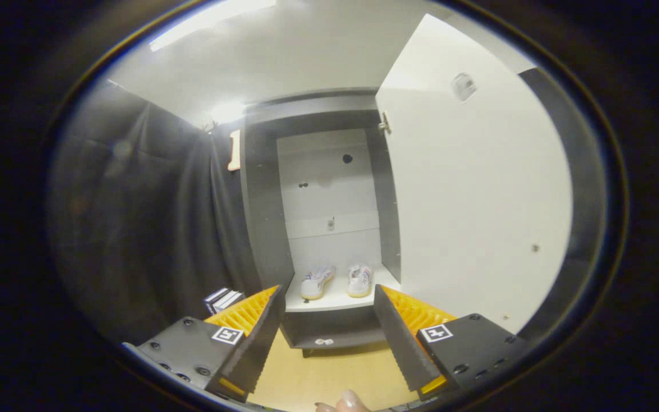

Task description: Open the shoe cabinet door, grab the shoes and put them into the shoe cabinet, then close the shoe cabinet door.

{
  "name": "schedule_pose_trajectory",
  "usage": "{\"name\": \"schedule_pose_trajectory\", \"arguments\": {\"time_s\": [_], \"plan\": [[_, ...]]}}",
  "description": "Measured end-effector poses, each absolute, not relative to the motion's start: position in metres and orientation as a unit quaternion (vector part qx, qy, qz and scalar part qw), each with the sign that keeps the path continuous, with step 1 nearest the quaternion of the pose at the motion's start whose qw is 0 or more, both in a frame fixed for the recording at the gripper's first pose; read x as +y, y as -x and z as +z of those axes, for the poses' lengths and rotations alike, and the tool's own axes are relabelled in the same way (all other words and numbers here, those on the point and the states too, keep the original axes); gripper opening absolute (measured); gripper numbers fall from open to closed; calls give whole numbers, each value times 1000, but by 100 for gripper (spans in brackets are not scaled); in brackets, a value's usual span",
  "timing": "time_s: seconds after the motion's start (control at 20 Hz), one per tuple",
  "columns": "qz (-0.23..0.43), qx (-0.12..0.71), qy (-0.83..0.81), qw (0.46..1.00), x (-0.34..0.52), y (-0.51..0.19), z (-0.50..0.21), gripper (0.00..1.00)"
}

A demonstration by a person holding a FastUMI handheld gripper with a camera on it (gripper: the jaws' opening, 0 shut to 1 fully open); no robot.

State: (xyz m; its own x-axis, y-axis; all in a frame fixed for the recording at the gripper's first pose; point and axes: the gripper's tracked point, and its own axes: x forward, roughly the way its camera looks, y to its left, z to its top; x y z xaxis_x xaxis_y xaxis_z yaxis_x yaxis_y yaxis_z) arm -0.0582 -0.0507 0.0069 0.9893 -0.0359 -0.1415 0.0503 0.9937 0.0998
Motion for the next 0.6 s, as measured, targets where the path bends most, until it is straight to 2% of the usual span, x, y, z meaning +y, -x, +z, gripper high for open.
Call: {"name": "schedule_pose_trajectory", "arguments": {"time_s": [0.35,0.6], "plan": [[-103,65,-53,991,-174,151,26,96],[-137,57,-42,988,-282,161,36,96]]}}
